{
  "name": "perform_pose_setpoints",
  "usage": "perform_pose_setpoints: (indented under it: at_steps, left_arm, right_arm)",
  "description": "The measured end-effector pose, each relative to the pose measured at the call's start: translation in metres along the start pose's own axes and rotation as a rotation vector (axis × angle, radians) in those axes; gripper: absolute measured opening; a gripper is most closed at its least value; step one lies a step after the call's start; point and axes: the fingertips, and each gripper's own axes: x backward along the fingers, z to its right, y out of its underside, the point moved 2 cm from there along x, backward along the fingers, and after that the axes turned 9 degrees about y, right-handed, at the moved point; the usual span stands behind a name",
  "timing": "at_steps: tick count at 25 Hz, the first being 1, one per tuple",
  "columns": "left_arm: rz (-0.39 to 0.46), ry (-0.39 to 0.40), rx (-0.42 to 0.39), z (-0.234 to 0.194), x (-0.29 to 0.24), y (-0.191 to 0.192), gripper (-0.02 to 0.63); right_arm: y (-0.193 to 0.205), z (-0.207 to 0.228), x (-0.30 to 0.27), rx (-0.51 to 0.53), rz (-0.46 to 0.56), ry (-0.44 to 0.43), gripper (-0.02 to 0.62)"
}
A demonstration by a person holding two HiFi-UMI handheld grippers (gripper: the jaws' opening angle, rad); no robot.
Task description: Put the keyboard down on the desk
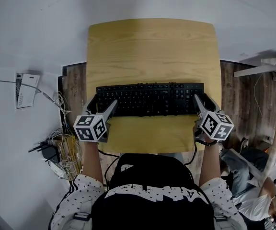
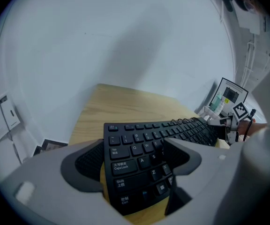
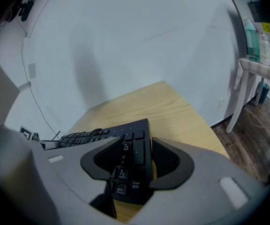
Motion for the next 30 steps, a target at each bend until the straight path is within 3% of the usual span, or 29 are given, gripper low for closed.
perform_pose_setpoints:
  at_steps: [10,12,16,18,20,22,26,29,30]
  left_arm:
    - [0.021,0.004,0.000,-0.003,-0.001,0.001,0.382]
    - [0.046,-0.007,0.000,-0.004,0.001,0.000,0.382]
    - [0.130,-0.015,0.036,-0.005,0.009,-0.004,0.367]
    - [0.143,-0.019,0.030,-0.003,0.013,-0.004,0.352]
    - [0.144,-0.010,-0.011,0.004,0.018,-0.005,0.340]
    - [0.161,0.001,-0.051,0.012,0.025,-0.010,0.258]
    - [0.189,0.021,-0.107,0.032,0.031,-0.022,0.194]
    - [0.230,0.026,-0.168,0.046,0.039,-0.037,0.014]
    - [0.254,0.033,-0.172,0.051,0.043,-0.043,0.002]
  right_arm:
    - [-0.004,-0.002,0.000,0.039,0.021,-0.014,0.220]
    - [-0.007,-0.006,0.000,0.053,0.022,-0.041,0.269]
    - [-0.013,-0.006,0.005,0.100,0.037,-0.030,0.273]
    - [-0.016,-0.004,0.008,0.116,0.051,-0.014,0.267]
    - [-0.021,-0.003,0.013,0.110,0.077,-0.015,0.205]
    - [-0.027,-0.007,0.018,0.112,0.104,-0.032,0.134]
    - [-0.037,-0.014,0.027,0.148,0.156,-0.044,0.061]
    - [-0.045,-0.020,0.035,0.160,0.191,-0.046,0.014]
    - [-0.048,-0.023,0.037,0.168,0.199,-0.047,0.014]
